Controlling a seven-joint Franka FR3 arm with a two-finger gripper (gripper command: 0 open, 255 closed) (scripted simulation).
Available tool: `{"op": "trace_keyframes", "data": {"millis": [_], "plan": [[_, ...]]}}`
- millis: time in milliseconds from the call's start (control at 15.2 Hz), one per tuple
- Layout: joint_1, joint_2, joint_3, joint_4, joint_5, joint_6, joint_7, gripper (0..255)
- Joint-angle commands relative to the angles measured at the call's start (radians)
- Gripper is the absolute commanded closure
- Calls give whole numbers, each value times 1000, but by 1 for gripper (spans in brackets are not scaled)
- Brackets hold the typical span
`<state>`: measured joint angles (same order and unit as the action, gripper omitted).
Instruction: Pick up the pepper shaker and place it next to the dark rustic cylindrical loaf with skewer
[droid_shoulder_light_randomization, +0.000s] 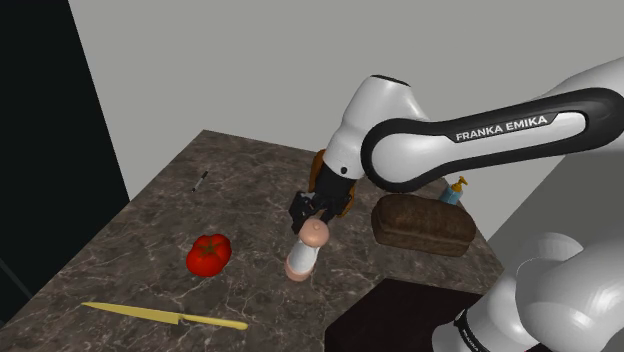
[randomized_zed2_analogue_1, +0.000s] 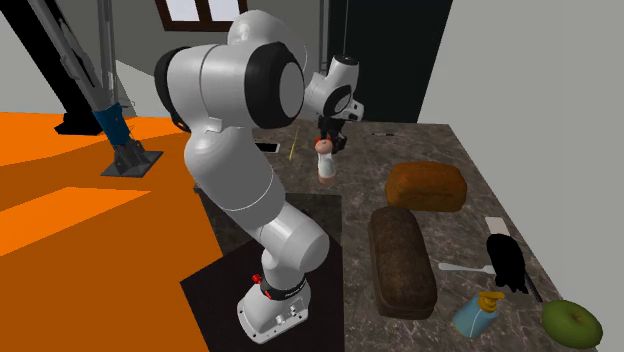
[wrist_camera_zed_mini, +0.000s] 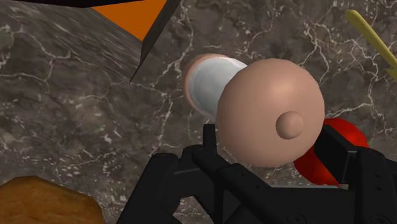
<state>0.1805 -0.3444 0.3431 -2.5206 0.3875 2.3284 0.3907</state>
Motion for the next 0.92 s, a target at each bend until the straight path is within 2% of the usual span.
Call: {"op": "trace_keyframes", "data": {"millis": [0, 858], "plan": [[-2, -12, -4, 16, -5, -28, 5, 255], [-12, -83, -28, 136, -35, -217, 39, 255]]}}
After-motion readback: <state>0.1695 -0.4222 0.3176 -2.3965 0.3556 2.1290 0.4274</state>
